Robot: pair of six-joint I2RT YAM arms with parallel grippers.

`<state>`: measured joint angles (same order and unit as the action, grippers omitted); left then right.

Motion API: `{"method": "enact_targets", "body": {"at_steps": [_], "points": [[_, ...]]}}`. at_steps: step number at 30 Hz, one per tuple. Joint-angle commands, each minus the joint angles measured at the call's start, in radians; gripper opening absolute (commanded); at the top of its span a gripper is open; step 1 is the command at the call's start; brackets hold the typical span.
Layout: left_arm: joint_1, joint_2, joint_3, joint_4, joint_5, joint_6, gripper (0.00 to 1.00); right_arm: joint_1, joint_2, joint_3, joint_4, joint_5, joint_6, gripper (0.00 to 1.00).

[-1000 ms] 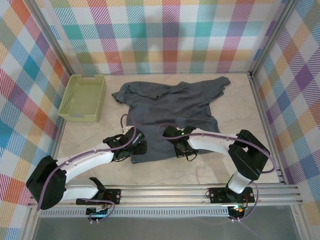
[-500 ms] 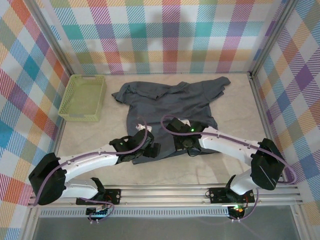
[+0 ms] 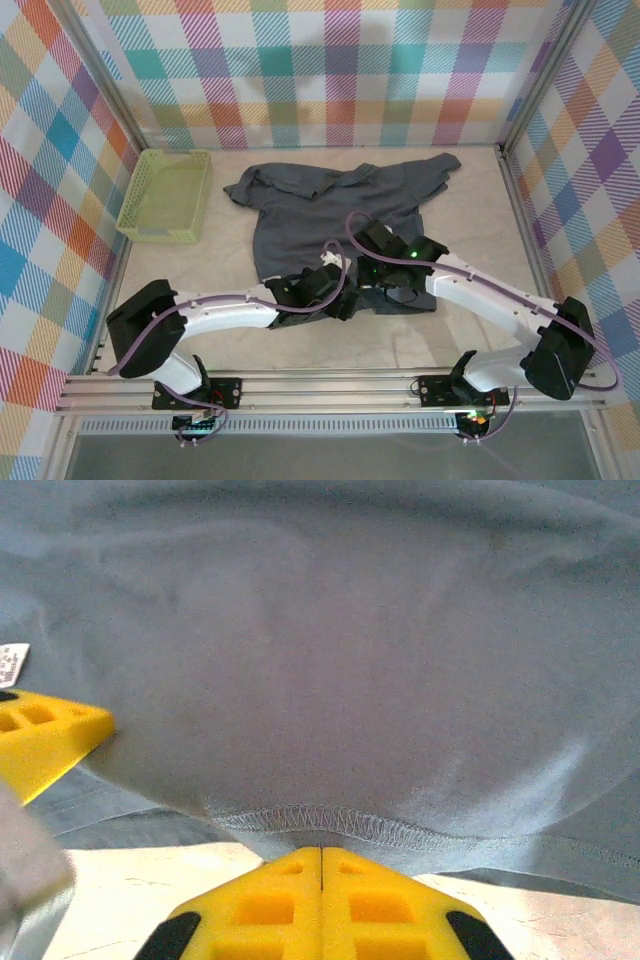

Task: Fold the inside-out t-shirt

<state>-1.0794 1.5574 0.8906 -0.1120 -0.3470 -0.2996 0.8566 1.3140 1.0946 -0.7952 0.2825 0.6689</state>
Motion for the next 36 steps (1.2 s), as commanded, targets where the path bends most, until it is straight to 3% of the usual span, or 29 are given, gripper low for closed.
{"method": "enact_targets", "body": {"at_steps": [1, 9, 12, 16, 18, 20, 21, 26, 32, 36], "points": [[-0.001, 0.012, 0.047, 0.000, -0.188, -0.016, 0.86, -0.012, -0.041, 0.009, -0.007, -0.012, 0.000, 0.00], [0.029, 0.044, 0.093, 0.006, -0.229, -0.003, 0.45, -0.026, -0.083, -0.031, 0.024, -0.055, 0.006, 0.00], [0.043, 0.039, 0.113, 0.002, -0.221, 0.003, 0.23, -0.028, -0.082, -0.036, 0.023, -0.040, 0.008, 0.00], [0.063, 0.021, 0.169, -0.047, -0.165, 0.019, 0.02, -0.028, -0.137, -0.066, 0.035, -0.002, -0.033, 0.20], [0.077, -0.004, 0.191, -0.068, -0.119, 0.023, 0.00, -0.021, -0.234, -0.128, 0.112, -0.018, -0.087, 0.37], [0.094, -0.035, 0.204, -0.081, -0.071, 0.017, 0.00, -0.017, -0.367, -0.251, 0.249, -0.115, -0.151, 0.55], [0.100, -0.047, 0.208, -0.084, -0.052, 0.018, 0.00, -0.016, -0.409, -0.298, 0.299, -0.145, -0.163, 0.59], [0.127, -0.080, 0.252, -0.129, 0.026, 0.033, 0.00, 0.047, -0.443, -0.500, 0.557, -0.209, -0.202, 0.66], [0.134, -0.094, 0.313, -0.204, 0.047, 0.055, 0.00, 0.108, -0.243, -0.637, 0.953, -0.157, -0.287, 0.67], [0.135, -0.094, 0.343, -0.234, 0.055, 0.066, 0.00, 0.112, -0.098, -0.645, 1.105, -0.120, -0.382, 0.67]]}}
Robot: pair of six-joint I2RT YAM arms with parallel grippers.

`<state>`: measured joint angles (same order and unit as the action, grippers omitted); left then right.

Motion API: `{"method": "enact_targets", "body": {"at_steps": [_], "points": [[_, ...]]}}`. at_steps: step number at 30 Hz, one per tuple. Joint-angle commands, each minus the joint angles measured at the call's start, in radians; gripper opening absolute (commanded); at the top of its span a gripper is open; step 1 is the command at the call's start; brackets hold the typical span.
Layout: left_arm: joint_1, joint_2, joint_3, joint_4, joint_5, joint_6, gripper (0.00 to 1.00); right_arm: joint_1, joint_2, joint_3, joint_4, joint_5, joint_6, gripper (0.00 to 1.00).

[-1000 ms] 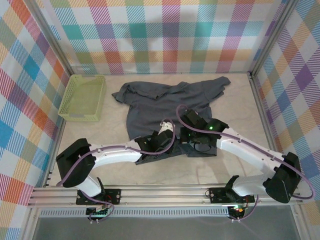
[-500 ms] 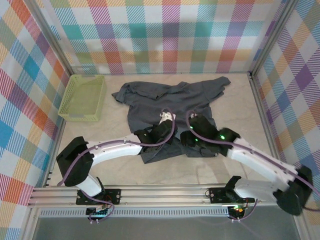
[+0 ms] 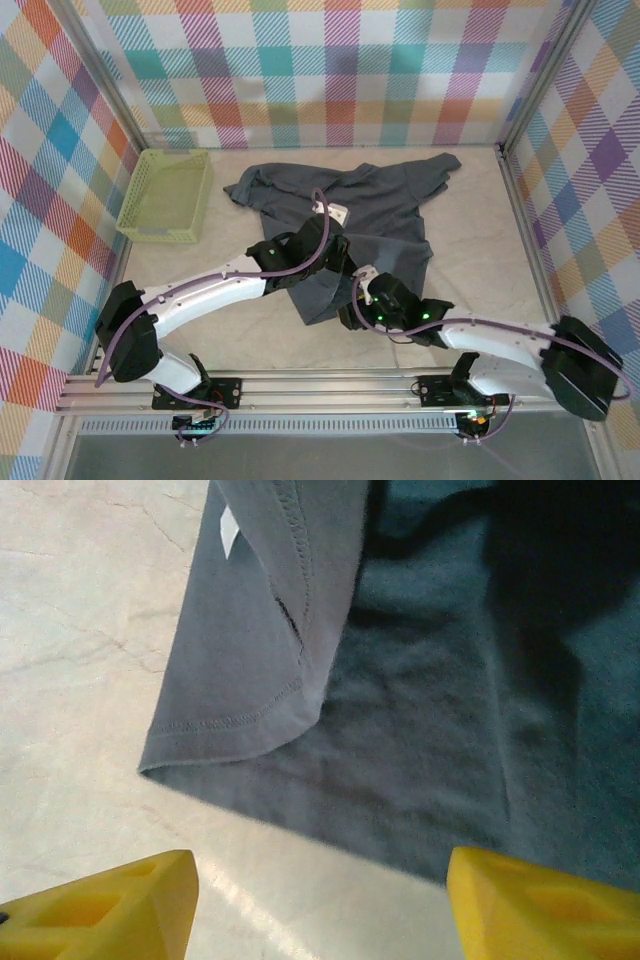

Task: Fold the inside-out t-shirt

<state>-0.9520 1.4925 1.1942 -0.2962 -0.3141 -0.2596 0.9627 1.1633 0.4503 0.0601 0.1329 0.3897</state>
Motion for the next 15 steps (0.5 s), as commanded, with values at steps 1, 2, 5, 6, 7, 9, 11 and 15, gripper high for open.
{"method": "enact_targets", "body": {"at_steps": [1, 2, 5, 6, 7, 9, 11, 15], "points": [[0.009, -0.031, 0.042, -0.055, 0.023, 0.030, 0.00, 0.007, 0.082, 0.004, 0.274, 0.037, -0.131, 0.67], [0.008, -0.032, 0.043, -0.056, 0.023, 0.031, 0.00, 0.006, 0.107, 0.007, 0.291, 0.035, -0.157, 0.68], [0.010, -0.036, 0.048, -0.065, 0.022, 0.033, 0.00, 0.008, 0.173, 0.021, 0.325, 0.029, -0.217, 0.68], [0.010, -0.038, 0.048, -0.067, 0.021, 0.037, 0.00, 0.006, 0.185, 0.022, 0.330, 0.041, -0.219, 0.69], [0.010, -0.042, 0.047, -0.067, 0.021, 0.037, 0.00, 0.005, 0.197, 0.021, 0.339, 0.047, -0.224, 0.69], [0.010, -0.051, 0.043, -0.064, 0.021, 0.040, 0.00, 0.003, 0.217, 0.029, 0.341, 0.019, -0.249, 0.70], [0.010, -0.058, 0.038, -0.063, 0.028, 0.044, 0.00, -0.007, 0.239, 0.049, 0.318, 0.018, -0.249, 0.71], [0.010, -0.075, 0.028, -0.065, 0.043, 0.057, 0.00, -0.091, 0.268, 0.068, 0.283, -0.021, -0.206, 0.72]]}}
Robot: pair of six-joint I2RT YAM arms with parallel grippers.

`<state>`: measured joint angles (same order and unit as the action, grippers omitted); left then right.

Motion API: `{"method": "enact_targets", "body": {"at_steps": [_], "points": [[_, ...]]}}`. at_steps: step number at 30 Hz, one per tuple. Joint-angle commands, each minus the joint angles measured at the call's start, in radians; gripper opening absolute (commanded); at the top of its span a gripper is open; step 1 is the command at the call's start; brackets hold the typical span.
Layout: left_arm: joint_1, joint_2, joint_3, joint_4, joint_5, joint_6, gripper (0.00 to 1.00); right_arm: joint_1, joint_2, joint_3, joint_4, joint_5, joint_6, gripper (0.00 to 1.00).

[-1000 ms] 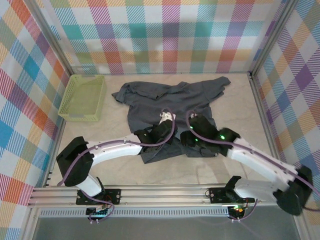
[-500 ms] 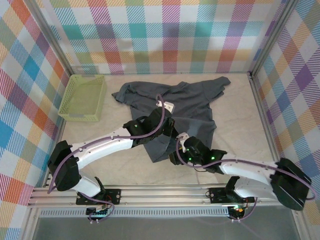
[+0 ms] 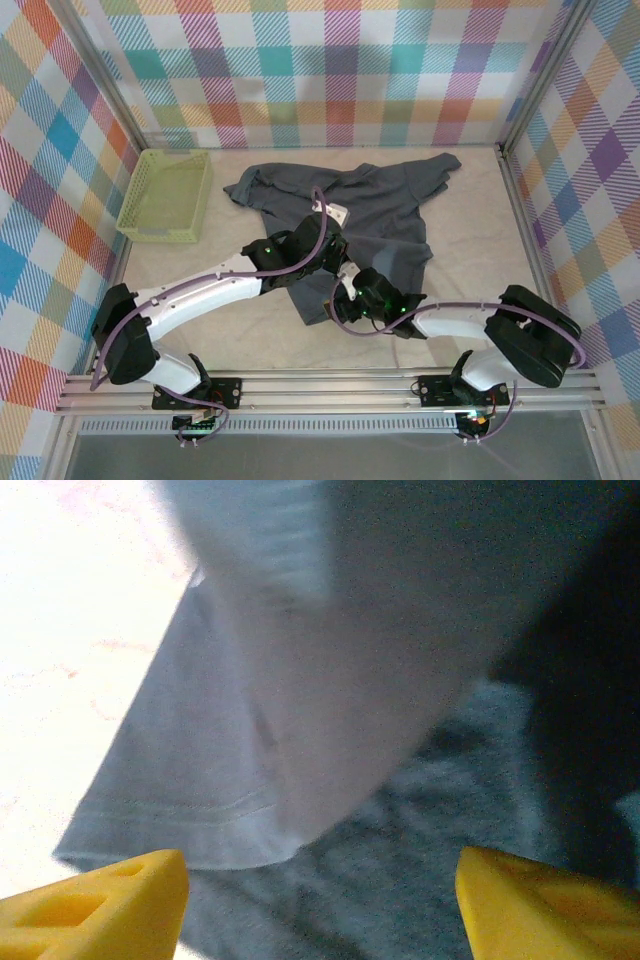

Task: Fold the inside-out t-shirt

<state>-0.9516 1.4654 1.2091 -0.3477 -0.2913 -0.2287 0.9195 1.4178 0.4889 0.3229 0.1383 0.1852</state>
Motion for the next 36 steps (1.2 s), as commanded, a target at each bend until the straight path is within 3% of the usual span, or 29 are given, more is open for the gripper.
{"method": "enact_targets", "body": {"at_steps": [1, 8, 14, 17, 29, 36], "points": [[0.010, -0.055, 0.010, -0.016, 0.022, 0.030, 0.00, -0.072, 0.011, 0.035, 0.007, -0.027, 0.008, 0.72], [0.010, -0.095, -0.019, -0.030, 0.013, 0.061, 0.00, -0.198, -0.033, 0.054, -0.080, -0.083, 0.019, 0.72], [0.010, -0.112, -0.015, -0.037, 0.055, 0.086, 0.00, -0.237, -0.022, 0.082, -0.096, -0.037, -0.007, 0.73], [0.010, -0.103, 0.011, -0.046, 0.095, 0.080, 0.00, -0.234, 0.005, 0.104, -0.063, -0.007, -0.005, 0.73], [0.011, 0.029, 0.271, -0.171, 0.126, 0.028, 0.00, -0.093, 0.153, 0.065, 0.396, 0.202, -0.045, 0.73], [0.011, 0.032, 0.339, -0.174, 0.224, 0.023, 0.00, -0.090, 0.246, 0.157, 0.360, 0.225, -0.005, 0.74]]}}
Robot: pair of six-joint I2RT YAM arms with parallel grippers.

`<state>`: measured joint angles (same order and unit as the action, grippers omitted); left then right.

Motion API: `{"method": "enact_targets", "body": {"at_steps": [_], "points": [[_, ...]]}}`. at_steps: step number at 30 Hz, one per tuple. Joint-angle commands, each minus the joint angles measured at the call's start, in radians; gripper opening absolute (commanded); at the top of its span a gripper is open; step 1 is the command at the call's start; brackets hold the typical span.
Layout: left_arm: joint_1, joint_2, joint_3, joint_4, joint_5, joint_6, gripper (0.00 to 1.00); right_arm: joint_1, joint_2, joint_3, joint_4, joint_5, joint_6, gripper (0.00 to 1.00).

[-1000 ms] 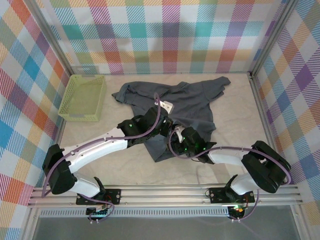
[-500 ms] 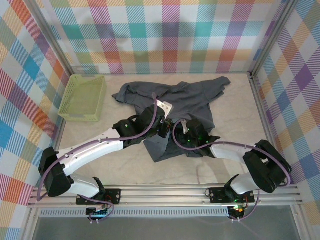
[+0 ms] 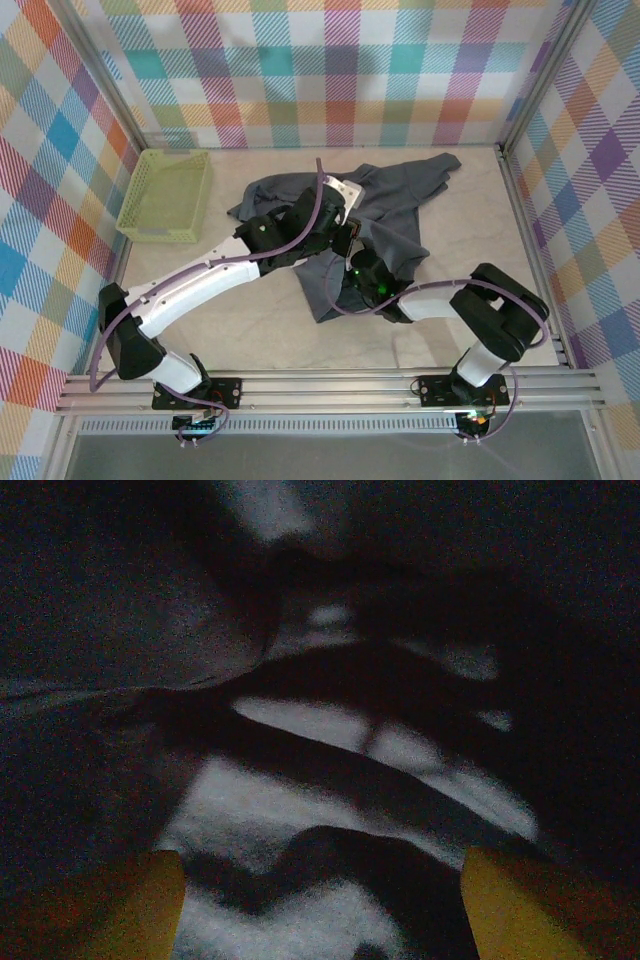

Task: Fold the inside-out t-shirt

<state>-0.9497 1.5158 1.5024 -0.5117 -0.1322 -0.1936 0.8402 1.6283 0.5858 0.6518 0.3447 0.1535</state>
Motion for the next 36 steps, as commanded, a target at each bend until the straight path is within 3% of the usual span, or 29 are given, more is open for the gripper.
{"method": "enact_targets", "body": {"at_steps": [1, 6, 14, 17, 25, 34, 36], "points": [[0.009, -0.030, 0.053, -0.012, 0.069, -0.010, 0.00, -0.030, 0.047, 0.084, 0.003, -0.007, 0.051, 0.74], [0.009, -0.079, 0.092, -0.046, 0.050, 0.009, 0.00, -0.129, 0.099, 0.136, -0.013, -0.177, 0.173, 0.74], [0.009, -0.137, 0.120, -0.031, 0.118, -0.004, 0.00, -0.155, 0.229, 0.376, -0.286, -0.158, 0.232, 0.75], [0.009, -0.141, 0.143, -0.042, 0.095, -0.003, 0.00, -0.175, 0.294, 0.487, -0.394, -0.165, 0.294, 0.82], [0.009, -0.157, 0.173, -0.030, 0.057, -0.012, 0.00, -0.237, 0.461, 0.777, -0.689, -0.217, 0.449, 0.82], [0.009, -0.167, 0.180, -0.018, -0.046, -0.015, 0.00, -0.237, 0.655, 1.105, -1.115, -0.153, 0.532, 0.86], [0.009, -0.166, 0.177, -0.013, -0.060, -0.017, 0.00, -0.236, 0.703, 1.181, -1.210, -0.134, 0.544, 0.94]]}}
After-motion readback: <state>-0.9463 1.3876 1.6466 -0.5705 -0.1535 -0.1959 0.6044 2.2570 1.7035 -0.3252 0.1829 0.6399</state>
